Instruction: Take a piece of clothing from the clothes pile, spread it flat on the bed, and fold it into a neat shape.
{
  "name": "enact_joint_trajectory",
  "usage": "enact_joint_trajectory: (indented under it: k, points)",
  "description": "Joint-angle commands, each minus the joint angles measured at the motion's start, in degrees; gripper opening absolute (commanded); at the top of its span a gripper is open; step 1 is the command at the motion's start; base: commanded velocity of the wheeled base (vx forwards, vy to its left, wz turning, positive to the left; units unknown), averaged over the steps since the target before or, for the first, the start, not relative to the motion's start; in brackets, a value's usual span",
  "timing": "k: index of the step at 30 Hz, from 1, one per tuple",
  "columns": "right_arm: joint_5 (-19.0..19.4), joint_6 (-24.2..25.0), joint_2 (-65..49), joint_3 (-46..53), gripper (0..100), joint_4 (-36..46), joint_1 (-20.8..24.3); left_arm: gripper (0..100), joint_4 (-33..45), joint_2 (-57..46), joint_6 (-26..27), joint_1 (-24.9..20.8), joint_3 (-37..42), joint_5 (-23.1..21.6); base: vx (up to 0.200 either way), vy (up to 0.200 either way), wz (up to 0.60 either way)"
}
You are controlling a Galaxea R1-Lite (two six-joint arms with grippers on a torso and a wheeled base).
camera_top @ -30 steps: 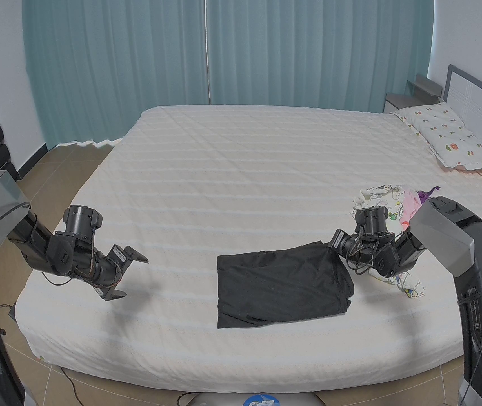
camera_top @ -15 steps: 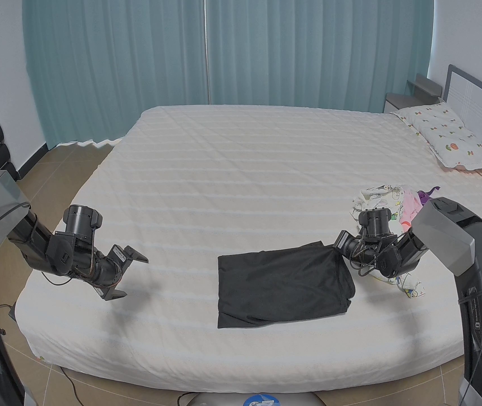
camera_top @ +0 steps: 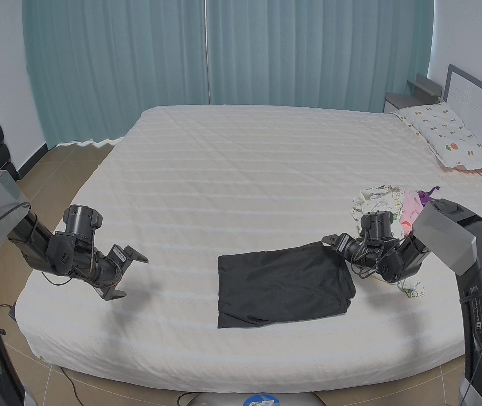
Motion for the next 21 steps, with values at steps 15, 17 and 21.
enact_joint_trajectory:
  k: [15, 17, 21]
  points:
    - [15.93, -18.78, -2.7, 13.44, 100, -2.77, -1.89, 100, -0.03, 0.07, 0.06, 0.0, 0.1, 0.01, 0.0, 0.0, 0.0]
    - [17.34, -18.78, -2.7, 13.09, 100, -2.33, -1.89, 100, -0.03, 0.07, 0.06, 0.0, 0.1, 0.01, 0.0, 0.0, 0.0]
    - [17.6, -20.62, -2.61, 10.71, 100, 3.91, -1.27, 100, -0.12, 0.15, 0.06, 0.0, 0.1, 0.01, 0.0, 0.0, 0.0]
